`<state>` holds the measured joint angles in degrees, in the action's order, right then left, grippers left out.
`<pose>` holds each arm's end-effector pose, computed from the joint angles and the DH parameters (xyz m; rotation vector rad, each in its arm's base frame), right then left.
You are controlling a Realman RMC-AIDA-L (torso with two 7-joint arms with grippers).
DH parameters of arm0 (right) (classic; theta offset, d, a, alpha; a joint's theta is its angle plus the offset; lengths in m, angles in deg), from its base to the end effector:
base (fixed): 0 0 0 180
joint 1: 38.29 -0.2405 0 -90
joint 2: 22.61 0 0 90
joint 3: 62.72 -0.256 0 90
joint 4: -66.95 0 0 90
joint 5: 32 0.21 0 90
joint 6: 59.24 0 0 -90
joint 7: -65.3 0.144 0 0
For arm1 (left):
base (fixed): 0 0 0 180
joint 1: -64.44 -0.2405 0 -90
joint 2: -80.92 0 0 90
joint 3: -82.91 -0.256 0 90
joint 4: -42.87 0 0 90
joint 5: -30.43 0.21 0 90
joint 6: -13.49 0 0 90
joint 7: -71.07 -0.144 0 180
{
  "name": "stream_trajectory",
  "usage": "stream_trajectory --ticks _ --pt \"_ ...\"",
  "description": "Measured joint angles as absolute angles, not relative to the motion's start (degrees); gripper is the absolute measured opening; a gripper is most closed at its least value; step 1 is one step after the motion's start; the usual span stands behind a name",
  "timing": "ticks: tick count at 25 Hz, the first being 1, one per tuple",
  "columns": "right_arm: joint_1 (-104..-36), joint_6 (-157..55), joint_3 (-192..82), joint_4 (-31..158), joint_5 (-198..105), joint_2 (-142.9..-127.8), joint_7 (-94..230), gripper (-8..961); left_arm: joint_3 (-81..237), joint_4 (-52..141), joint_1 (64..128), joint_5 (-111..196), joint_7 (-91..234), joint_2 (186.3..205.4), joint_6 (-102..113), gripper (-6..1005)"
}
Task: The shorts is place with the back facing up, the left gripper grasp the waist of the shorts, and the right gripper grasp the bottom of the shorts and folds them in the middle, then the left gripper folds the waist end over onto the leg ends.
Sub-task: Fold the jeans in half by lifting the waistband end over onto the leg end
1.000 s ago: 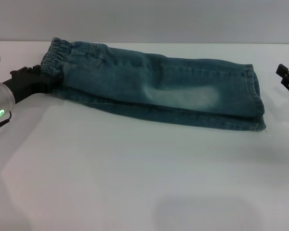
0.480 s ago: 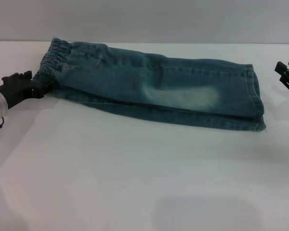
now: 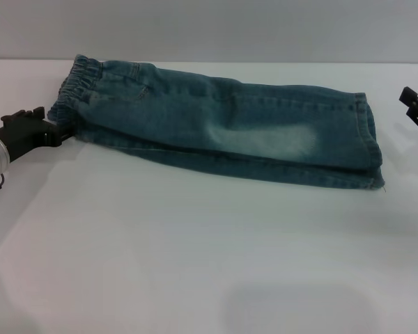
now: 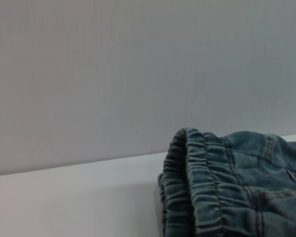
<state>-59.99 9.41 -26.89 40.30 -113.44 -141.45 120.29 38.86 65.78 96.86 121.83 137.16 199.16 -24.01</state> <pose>0.3373 0.3354 0.0365 -1.9603 0.6438 0.7735 -0.3444 0.3957 0.0027 -1.9723 -0.8587 -0.3154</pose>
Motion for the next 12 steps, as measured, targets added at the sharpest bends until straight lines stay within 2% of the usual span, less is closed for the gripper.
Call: stream_trajectory --ticks 12 --pt "-59.60 10.76 -26.86 40.40 -113.26 -141.53 120.35 385 38.88 63.92 97.44 121.83 136.39 199.37 -24.07 710"
